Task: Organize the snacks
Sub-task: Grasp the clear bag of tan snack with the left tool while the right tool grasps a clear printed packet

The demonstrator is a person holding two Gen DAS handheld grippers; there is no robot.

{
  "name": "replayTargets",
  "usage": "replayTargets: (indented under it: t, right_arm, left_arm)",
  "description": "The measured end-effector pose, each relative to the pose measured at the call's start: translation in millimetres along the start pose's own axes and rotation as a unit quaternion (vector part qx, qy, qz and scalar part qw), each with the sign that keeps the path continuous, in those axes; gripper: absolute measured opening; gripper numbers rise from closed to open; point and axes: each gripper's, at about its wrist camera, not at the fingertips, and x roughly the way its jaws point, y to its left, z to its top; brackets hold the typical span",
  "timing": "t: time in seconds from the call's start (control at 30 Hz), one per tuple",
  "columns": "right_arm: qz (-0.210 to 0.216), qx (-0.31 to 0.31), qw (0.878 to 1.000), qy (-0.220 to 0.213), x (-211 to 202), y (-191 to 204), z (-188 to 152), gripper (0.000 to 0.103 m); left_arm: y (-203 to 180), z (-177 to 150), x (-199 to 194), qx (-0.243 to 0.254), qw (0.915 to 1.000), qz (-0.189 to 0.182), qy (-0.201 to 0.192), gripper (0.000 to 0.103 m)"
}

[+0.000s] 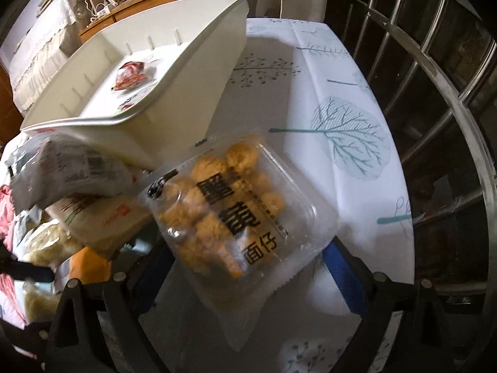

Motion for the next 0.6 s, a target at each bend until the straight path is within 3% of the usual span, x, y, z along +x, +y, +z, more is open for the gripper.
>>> replayTargets:
  t: [0.03, 0.17, 0.33, 0.6]
  right_arm:
    - [-0.003, -0.001, 1.0, 0.0, -0.1, 0.6, 0.2, 0.095]
    - [-0.007, -0.002, 1.0, -0.001, -4.4, 3.2, -1.2, 0.076]
    - [-0.008, -0.005, 1.0, -0.004, -12.6, 2.8, -5.4, 0.058]
    - [0.002, 0.009, 1.0, -0.005, -31.4, 1.7, -15.5, 0.055]
  left_arm:
    - [3.5, -1.6, -0.5, -0.001, 1.0, -0.001, 0.001, 0.049]
    - [10.5, -8.6, -1.5, -0.011, 0.9999, -0.006, 0.002, 0.048]
    - [23.7, -16.4, -0.1, -0.031, 0.9994, -0.012, 0.004, 0.045]
    - [57.8, -50.4, 4.5, -0.082, 0.9958, -0.039, 0.01, 0.032]
